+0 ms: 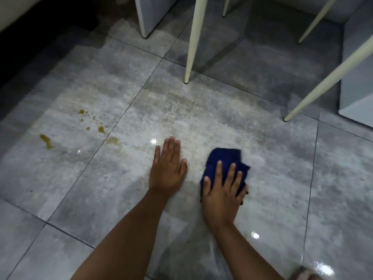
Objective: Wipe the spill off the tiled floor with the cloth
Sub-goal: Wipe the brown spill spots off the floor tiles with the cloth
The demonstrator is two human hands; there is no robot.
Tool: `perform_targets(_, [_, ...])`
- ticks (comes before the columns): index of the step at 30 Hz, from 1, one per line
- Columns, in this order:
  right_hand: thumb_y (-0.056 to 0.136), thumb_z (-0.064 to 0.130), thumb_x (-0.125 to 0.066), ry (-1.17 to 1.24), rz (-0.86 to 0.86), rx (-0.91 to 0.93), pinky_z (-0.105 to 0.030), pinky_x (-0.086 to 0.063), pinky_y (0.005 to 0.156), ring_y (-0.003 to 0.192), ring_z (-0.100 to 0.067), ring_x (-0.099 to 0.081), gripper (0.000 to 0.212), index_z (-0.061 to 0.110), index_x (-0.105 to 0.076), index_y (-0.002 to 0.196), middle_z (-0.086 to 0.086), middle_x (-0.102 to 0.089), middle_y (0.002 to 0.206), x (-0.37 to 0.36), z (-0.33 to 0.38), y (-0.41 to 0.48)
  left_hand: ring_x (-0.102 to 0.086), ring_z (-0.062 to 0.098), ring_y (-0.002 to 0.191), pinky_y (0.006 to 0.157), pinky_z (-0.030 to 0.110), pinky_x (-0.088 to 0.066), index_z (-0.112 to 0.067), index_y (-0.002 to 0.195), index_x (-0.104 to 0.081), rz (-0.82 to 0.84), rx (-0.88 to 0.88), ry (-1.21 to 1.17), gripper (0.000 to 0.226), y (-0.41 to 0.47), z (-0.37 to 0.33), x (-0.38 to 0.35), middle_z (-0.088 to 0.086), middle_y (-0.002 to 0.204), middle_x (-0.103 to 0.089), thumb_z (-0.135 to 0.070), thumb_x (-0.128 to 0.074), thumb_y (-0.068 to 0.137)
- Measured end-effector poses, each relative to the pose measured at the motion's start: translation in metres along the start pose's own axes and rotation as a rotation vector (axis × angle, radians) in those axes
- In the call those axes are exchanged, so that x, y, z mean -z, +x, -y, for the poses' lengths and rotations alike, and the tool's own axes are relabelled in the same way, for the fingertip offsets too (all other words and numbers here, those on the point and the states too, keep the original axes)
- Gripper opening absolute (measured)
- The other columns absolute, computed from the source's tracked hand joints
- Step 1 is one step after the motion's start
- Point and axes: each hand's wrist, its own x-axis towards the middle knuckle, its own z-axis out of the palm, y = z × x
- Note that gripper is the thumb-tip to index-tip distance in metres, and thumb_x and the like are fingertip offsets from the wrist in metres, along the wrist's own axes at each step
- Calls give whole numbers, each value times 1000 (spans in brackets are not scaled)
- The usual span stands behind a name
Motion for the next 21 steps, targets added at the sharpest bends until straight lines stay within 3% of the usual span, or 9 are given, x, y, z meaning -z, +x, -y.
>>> perform_targets(2, [96, 54, -24, -55, 70, 178, -58, -12, 114, 145, -34, -19, 61, 29, -25, 151, -11, -21, 158, -2, -3, 1, -12, 21, 147, 119, 43, -5, -6, 150, -25, 25, -5, -27, 61, -7, -3, -4, 12, 157, -22, -37, -25, 97])
perform_targets(4, [95, 56, -23, -97, 57, 227, -57, -12, 115, 145, -33, -18, 61, 32, -24, 151, -9, -20, 159, 8, -13, 47, -24, 27, 144, 118, 46, -12, -2, 146, -35, 38, -37, -86, 58, -10, -16, -5, 17, 153, -31, -33, -32, 96])
perform_targets(7, [98, 57, -16, -79, 110, 51, -54, 0, 117, 148, -26, 5, 60, 37, -2, 152, -4, 4, 162, 32, -21, 111, -31, 31, 141, 115, 49, -19, 1, 142, -41, 6, -55, -123, 55, -6, -28, -1, 20, 149, -37, -28, -39, 94])
perform_targets(10, [99, 54, -18, 0, 18, -37, -53, 3, 117, 148, -27, 4, 60, 34, -1, 153, -5, 2, 162, 20, 3, 81, -26, 29, 143, 116, 50, -17, -1, 145, -35, -28, -19, -44, 58, 1, -11, 7, 19, 152, -33, -29, -38, 95])
perform_targets(13, [98, 55, -21, -25, 22, 124, -52, -1, 116, 148, -30, -7, 60, 32, -14, 153, -7, -10, 161, 1, 12, 30, -21, 26, 145, 118, 51, -11, -3, 148, -27, -35, 109, 21, 60, -6, 2, 12, 15, 155, -27, -32, -32, 96])
perform_targets(16, [96, 59, -12, -143, 70, 258, -51, -1, 118, 148, -27, -3, 61, 36, -11, 152, -3, -7, 162, 13, -20, 71, -17, 23, 146, 118, 48, -4, -5, 149, -27, -13, 189, 21, 60, -22, 3, 14, 13, 156, -25, -32, -29, 96])
perform_targets(19, [97, 58, -12, -104, 22, 18, -53, -3, 117, 148, -26, -1, 60, 37, -6, 152, -4, -2, 162, 25, -34, 103, -12, 21, 147, 118, 49, 0, -6, 150, -24, -12, 213, 101, 61, -32, 36, 30, 12, 157, -23, -34, -26, 97])
perform_targets(21, [97, 56, -14, -22, -3, -94, -54, -1, 116, 147, -29, -1, 61, 34, -7, 153, -6, -2, 162, 20, -10, 82, -6, 20, 148, 118, 47, 6, -7, 152, -17, -55, 371, 144, 62, -44, 75, 50, 12, 159, -16, -37, -21, 98])
